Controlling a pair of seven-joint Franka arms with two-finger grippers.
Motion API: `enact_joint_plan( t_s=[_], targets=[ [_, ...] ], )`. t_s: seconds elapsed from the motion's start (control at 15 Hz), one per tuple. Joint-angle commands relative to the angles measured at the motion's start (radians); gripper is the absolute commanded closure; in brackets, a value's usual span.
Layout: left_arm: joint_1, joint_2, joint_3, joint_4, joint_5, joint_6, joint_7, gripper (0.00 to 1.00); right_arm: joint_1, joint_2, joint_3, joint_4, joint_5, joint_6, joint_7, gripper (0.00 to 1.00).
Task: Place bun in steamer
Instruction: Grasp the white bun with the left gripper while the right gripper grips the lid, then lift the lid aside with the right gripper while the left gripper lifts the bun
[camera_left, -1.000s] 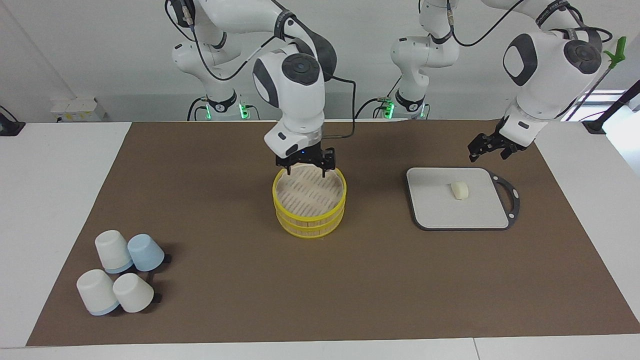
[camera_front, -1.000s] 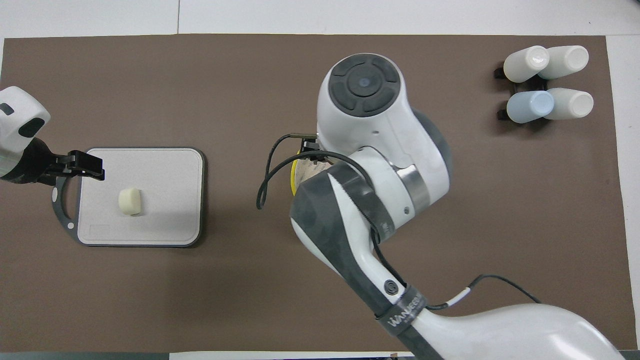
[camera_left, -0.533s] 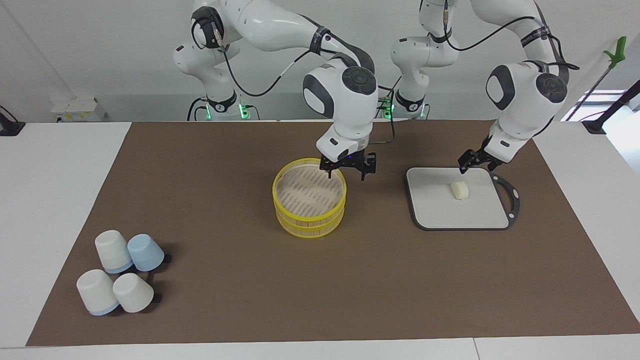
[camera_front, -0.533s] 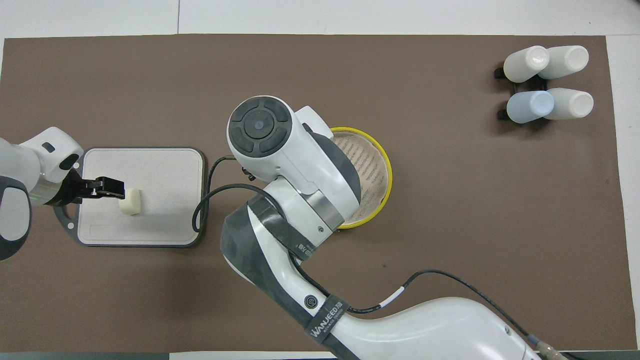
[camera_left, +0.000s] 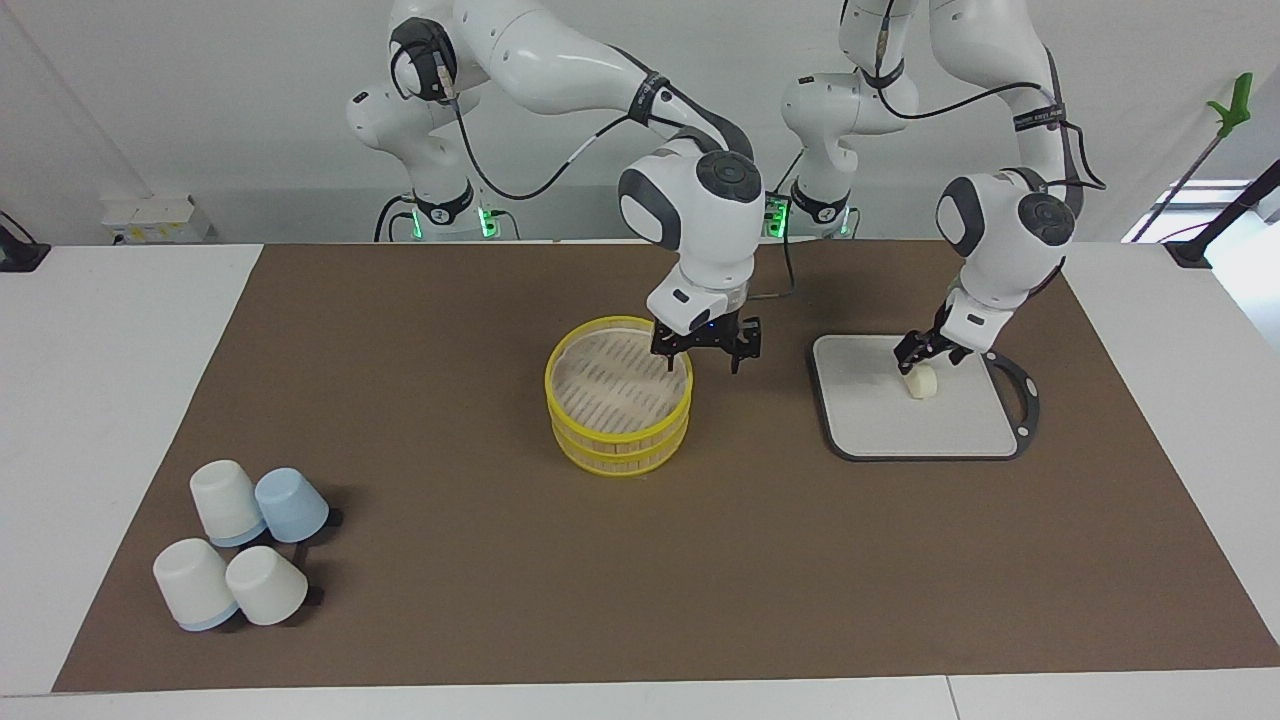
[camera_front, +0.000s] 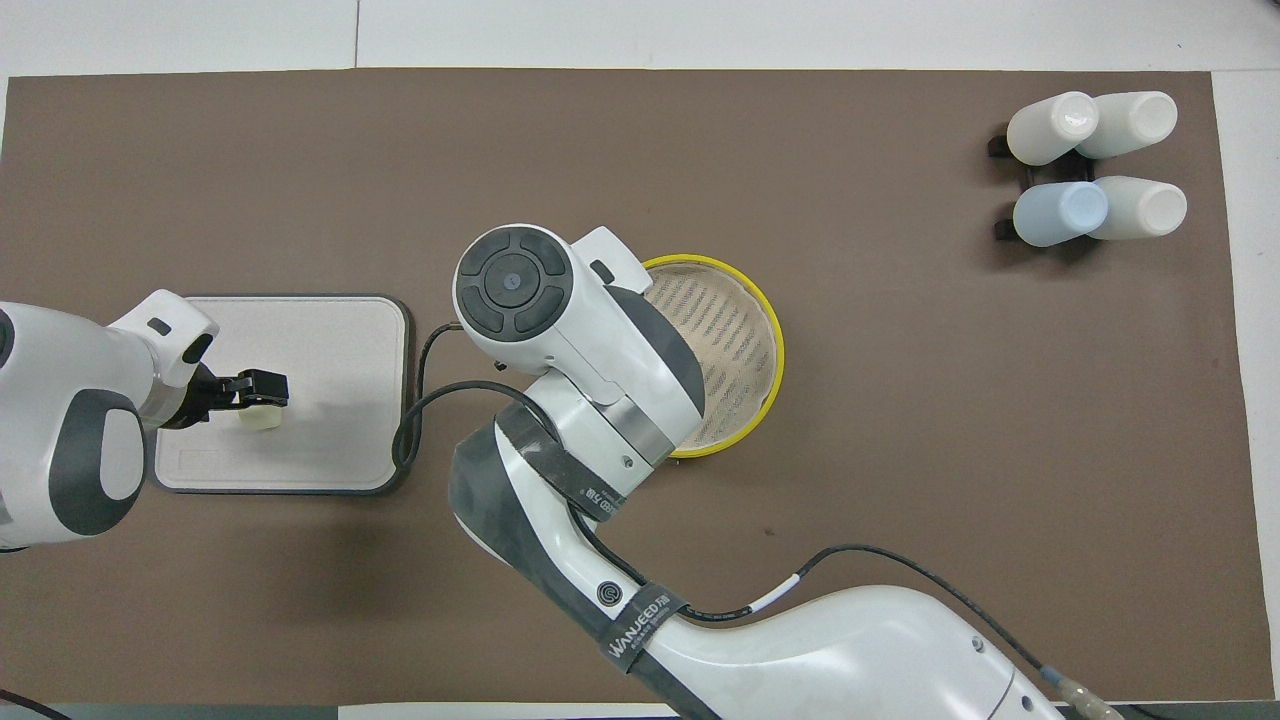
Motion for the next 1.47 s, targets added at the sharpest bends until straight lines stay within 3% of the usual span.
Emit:
enact_joint_plan(
  t_s=[0.0,0.27,0.33,0.6,0.67,0.73,0.93,1.07,1.2,1.4],
  targets=[
    [0.007,0.008,-0.005,-0.048,-0.007,0.093,-0.017,0.00,-0.008,-0.061,0.006,-0.109,-0.009,0.050,0.001,0.00],
    [0.003,0.019,-0.005,-0.048,-0.007,0.106,-0.018,0.05,-0.010,-0.065,0.007,-0.117,0.005,0.042,0.002,0.02],
    [0.000,0.022,-0.005,-0.048,-0.007,0.104,-0.018,0.09,-0.010,-0.065,0.007,-0.117,0.007,0.038,0.007,0.09],
    [-0.009,0.021,-0.005,-0.047,-0.007,0.086,-0.031,0.26,-0.008,-0.074,0.007,-0.134,0.010,0.029,0.010,0.69],
    [-0.009,0.021,-0.005,-0.047,-0.007,0.086,-0.031,0.29,-0.007,-0.074,0.007,-0.134,0.010,0.027,0.010,0.94],
    [-0.009,0.021,-0.007,-0.047,-0.007,0.083,-0.031,0.35,-0.005,-0.074,0.007,-0.133,0.010,0.021,0.010,1.00],
    [-0.009,0.019,-0.007,-0.047,-0.007,0.072,-0.031,0.56,-0.002,-0.073,0.006,-0.119,-0.002,0.006,0.002,1.00],
    [-0.010,0.019,-0.007,-0.039,-0.007,0.043,-0.032,0.62,0.007,-0.073,0.004,-0.062,-0.008,-0.088,0.005,1.00],
    [-0.010,0.022,-0.009,-0.018,-0.007,0.029,-0.031,0.64,-0.010,-0.085,0.007,-0.010,0.002,-0.126,-0.001,1.00],
    [-0.032,0.037,-0.012,0.093,-0.009,-0.104,-0.046,0.64,-0.088,-0.175,0.009,-0.013,0.028,-0.149,-0.124,1.00]
  ],
)
